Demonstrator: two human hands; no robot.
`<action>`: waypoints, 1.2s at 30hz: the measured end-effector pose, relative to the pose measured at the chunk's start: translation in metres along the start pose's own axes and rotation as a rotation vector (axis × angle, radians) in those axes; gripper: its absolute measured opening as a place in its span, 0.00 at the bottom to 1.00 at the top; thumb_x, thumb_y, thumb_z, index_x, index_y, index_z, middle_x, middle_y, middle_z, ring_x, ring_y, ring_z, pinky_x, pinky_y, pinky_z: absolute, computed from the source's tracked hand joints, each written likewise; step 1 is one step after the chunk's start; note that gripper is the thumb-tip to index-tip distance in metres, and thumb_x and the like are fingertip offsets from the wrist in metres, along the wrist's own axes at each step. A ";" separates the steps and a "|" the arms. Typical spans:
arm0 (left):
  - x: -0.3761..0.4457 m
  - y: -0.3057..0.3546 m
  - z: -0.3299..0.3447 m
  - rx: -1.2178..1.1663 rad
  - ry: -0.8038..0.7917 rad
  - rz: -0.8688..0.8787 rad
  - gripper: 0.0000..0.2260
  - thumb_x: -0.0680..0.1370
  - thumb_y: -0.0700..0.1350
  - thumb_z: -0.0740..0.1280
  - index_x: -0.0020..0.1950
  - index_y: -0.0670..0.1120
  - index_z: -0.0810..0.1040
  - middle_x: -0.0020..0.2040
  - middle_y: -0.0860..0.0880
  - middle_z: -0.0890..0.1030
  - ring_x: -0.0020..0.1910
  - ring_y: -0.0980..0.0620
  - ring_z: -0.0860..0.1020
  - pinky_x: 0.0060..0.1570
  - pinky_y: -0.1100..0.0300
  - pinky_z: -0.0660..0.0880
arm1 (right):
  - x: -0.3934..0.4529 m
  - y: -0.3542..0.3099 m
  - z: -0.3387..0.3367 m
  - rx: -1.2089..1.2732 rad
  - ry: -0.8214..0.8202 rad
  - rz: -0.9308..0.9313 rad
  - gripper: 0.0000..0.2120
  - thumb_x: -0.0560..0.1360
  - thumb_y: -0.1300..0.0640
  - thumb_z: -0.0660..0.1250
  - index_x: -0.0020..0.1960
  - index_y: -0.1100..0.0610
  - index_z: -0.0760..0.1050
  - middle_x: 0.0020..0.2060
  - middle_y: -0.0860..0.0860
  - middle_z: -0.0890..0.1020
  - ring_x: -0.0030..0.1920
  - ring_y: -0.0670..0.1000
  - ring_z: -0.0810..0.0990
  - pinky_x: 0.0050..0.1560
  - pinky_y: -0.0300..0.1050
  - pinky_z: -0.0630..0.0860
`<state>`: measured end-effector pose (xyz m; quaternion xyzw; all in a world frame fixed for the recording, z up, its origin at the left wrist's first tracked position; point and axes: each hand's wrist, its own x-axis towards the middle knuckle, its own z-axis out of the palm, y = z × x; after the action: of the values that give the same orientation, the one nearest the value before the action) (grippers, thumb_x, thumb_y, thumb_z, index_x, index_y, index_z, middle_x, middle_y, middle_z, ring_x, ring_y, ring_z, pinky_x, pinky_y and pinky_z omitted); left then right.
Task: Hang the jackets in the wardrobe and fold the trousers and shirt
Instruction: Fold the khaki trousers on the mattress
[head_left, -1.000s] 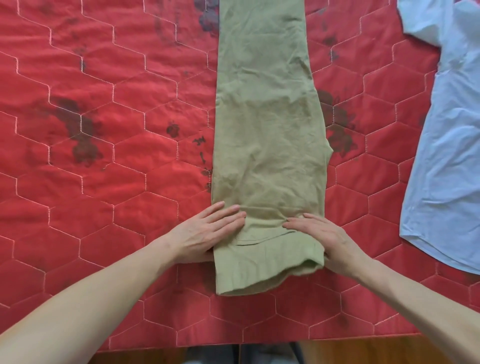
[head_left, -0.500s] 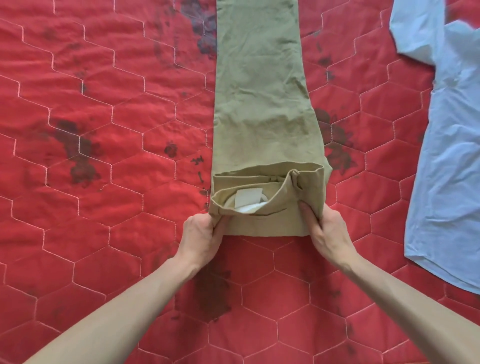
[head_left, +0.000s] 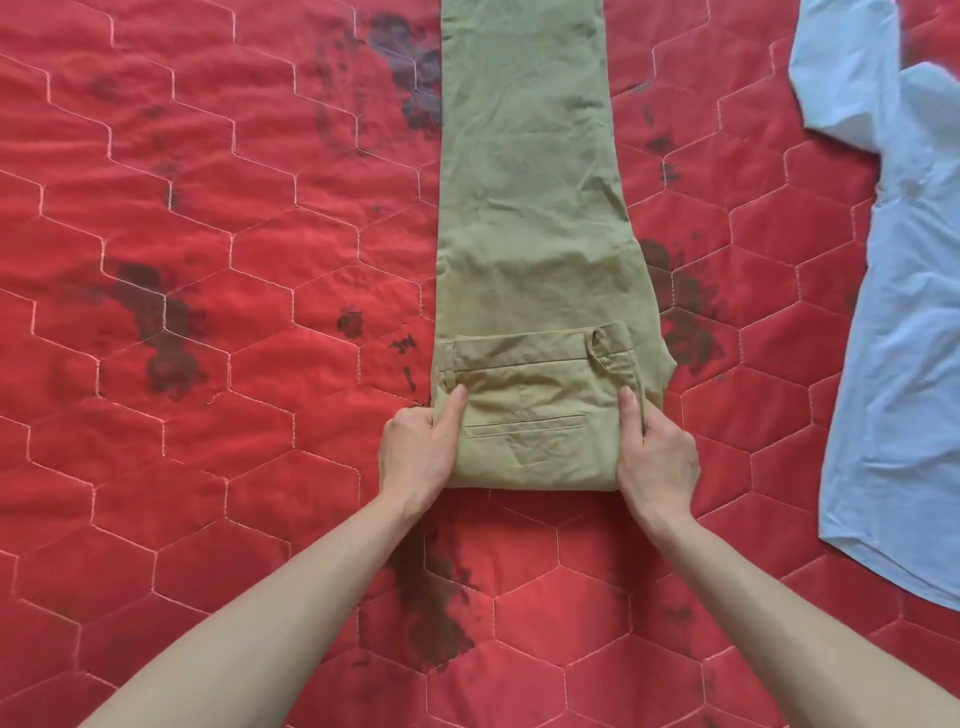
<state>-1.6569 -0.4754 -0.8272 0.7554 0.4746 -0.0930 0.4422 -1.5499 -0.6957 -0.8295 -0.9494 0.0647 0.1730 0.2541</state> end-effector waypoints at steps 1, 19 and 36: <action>-0.004 0.001 0.001 0.010 0.039 0.005 0.30 0.81 0.64 0.64 0.29 0.45 0.63 0.26 0.50 0.66 0.30 0.44 0.67 0.33 0.49 0.64 | -0.002 0.000 0.002 0.011 0.030 0.020 0.28 0.84 0.36 0.55 0.38 0.58 0.69 0.35 0.61 0.80 0.42 0.68 0.78 0.41 0.55 0.70; 0.005 0.003 0.054 0.779 0.007 0.858 0.34 0.83 0.65 0.53 0.86 0.54 0.49 0.86 0.43 0.49 0.84 0.36 0.47 0.80 0.35 0.54 | 0.008 -0.004 0.007 -0.358 -0.043 -0.975 0.29 0.86 0.48 0.59 0.84 0.56 0.60 0.83 0.55 0.59 0.84 0.55 0.56 0.81 0.59 0.58; 0.017 -0.006 0.051 0.603 0.050 0.977 0.36 0.79 0.61 0.65 0.83 0.47 0.62 0.85 0.43 0.57 0.83 0.34 0.53 0.76 0.29 0.56 | 0.037 0.020 0.021 -0.216 -0.183 -1.036 0.35 0.81 0.43 0.63 0.83 0.54 0.61 0.84 0.54 0.57 0.84 0.59 0.54 0.82 0.61 0.54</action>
<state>-1.6386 -0.5018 -0.8703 0.9816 0.0335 0.0087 0.1876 -1.5254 -0.7033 -0.8691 -0.8587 -0.4528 0.1125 0.2118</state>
